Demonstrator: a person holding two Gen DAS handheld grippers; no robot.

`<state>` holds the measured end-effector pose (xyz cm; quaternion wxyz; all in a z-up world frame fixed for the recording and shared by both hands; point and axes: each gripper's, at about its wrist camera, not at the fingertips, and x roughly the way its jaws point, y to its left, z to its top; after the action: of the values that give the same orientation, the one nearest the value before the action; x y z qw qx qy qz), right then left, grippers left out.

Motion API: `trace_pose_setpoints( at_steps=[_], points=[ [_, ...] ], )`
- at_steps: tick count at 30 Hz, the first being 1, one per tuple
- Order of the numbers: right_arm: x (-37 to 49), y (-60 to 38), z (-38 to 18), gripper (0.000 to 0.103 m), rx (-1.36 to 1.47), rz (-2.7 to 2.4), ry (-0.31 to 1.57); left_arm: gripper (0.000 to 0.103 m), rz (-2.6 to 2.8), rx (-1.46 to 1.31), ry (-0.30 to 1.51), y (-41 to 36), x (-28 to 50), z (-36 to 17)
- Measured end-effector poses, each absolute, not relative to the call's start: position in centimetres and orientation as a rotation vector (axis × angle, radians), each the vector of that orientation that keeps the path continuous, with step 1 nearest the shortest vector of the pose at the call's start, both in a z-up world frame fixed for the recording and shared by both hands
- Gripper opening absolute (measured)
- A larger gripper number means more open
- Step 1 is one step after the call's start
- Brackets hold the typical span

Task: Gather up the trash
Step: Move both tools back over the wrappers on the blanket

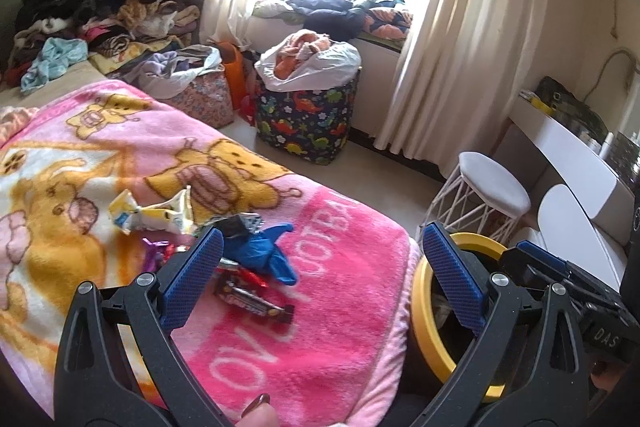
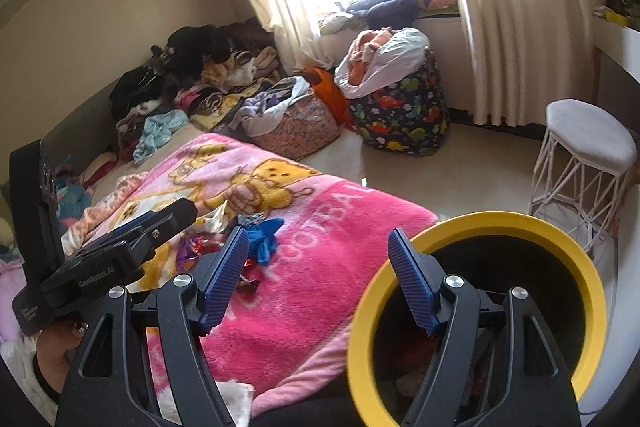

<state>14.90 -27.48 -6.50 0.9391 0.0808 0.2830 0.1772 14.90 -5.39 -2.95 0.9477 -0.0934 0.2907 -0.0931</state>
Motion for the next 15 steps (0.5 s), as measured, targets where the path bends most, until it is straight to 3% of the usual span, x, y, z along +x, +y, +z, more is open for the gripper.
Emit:
trace_pose_setpoints(
  at_steps=[15],
  points=[
    [17.8,-21.6,-8.6,0.069,0.072,0.464,0.665,0.092,-0.063,-0.237,0.633,0.9,15.5,-5.2]
  ],
)
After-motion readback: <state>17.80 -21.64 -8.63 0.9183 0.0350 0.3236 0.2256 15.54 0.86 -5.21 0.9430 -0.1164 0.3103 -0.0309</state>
